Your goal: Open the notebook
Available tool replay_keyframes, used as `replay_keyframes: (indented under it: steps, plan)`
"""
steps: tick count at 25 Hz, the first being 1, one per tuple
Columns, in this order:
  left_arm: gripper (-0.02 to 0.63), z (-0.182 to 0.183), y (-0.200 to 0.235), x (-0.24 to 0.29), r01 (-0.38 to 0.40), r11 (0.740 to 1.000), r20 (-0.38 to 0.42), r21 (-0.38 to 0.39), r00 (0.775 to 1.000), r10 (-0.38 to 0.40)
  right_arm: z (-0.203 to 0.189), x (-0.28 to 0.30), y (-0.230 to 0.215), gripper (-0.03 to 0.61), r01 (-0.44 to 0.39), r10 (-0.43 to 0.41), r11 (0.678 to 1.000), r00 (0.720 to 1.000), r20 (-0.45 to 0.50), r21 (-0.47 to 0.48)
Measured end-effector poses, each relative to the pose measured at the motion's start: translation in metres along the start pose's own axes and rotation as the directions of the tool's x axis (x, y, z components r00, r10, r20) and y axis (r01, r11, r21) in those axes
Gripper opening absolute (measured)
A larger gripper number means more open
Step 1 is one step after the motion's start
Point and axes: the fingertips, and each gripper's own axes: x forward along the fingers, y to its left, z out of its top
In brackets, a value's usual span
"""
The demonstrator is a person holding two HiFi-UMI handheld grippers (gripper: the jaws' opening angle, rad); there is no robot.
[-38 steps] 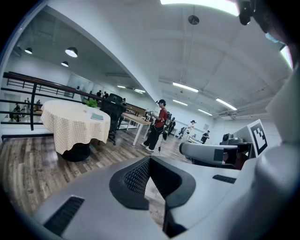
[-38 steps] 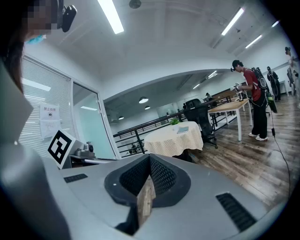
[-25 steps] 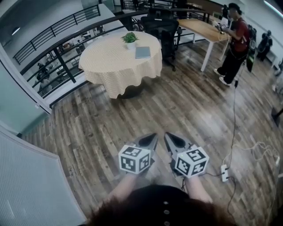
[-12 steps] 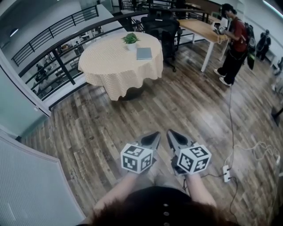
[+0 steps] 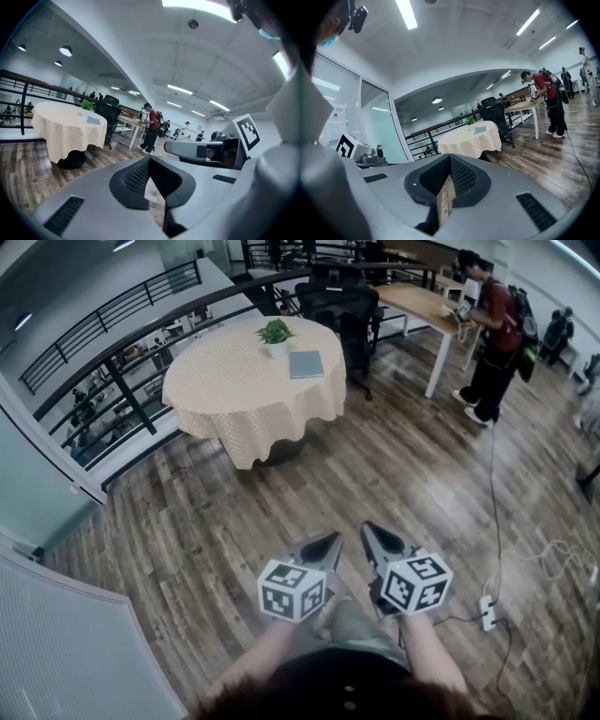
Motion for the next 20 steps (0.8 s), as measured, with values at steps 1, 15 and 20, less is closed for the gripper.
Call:
replay_keyframes:
  steps: [1,15,20]
  plan:
    - [0.008,0.004,0.005,0.003,0.002,1.0,0.006,-0.003,1.0,-0.002,0.0,0.006,0.0,0.011,-0.006,0.006,1.0,1.0,-0.004,0.0]
    - [0.008,0.067,0.087,0.098,-0.057,0.998,0.015,-0.028,0.998,0.058,0.045,0.115,-0.061,0.011,-0.07,0.071,0.997,0.997,-0.025,0.03]
    - [0.008,0.103,0.119,0.146,-0.091,0.995,0.025,-0.033,0.995,0.092,0.079,0.162,-0.095,0.011,-0.104,0.105,0.994,0.994,-0.029,0.02]
